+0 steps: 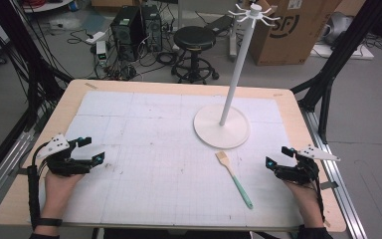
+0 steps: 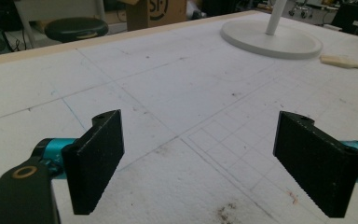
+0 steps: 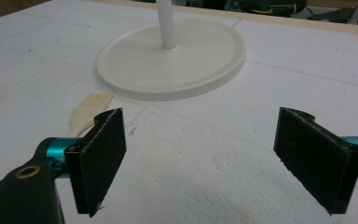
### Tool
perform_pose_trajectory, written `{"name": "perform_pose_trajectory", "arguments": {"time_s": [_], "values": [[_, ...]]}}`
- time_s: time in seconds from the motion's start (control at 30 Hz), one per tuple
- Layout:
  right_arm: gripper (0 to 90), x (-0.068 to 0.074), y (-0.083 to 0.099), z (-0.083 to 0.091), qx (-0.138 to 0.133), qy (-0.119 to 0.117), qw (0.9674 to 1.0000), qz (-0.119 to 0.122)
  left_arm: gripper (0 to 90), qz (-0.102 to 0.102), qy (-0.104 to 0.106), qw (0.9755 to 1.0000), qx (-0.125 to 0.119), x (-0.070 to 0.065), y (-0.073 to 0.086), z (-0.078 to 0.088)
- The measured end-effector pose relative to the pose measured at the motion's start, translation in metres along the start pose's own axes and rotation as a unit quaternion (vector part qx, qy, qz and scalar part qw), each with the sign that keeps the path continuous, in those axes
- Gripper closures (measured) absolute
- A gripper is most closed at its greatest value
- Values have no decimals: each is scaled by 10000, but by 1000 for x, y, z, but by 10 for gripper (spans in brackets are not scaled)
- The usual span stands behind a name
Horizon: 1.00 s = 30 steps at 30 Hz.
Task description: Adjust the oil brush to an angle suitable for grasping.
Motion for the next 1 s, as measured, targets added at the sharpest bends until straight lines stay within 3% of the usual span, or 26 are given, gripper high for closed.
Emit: {"name": "perform_pose_trajectory", "arguments": {"time_s": [0.3, 0.47, 0.73, 1.0], "values": [[162, 0, 0, 0, -26, -26, 10000, -45, 168, 91, 12, 10000, -8, 0, 0, 0], [162, 1, -1, 1, -7, -9, 10000, -52, 168, 34, 95, 9999, -7, -2, 0, -1], [163, 8, -5, 0, -35, -78, 10000, -9, 164, 99, 144, 9998, 97, -1, 2, -3], [174, 19, -6, -7, 125, -161, 9997, 101, 164, 97, 124, 9999, 55, 0, 3, -6]]}}
Point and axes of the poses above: each handheld gripper's, and its own axes: z roughly backward along the jaws, y roughly out of its underside, x roughly to its left, the point moved 2 cm from there along -z, roughly forward along the jaws, and after that the axes turned 5 degrees about x, right-handed, at the moved point
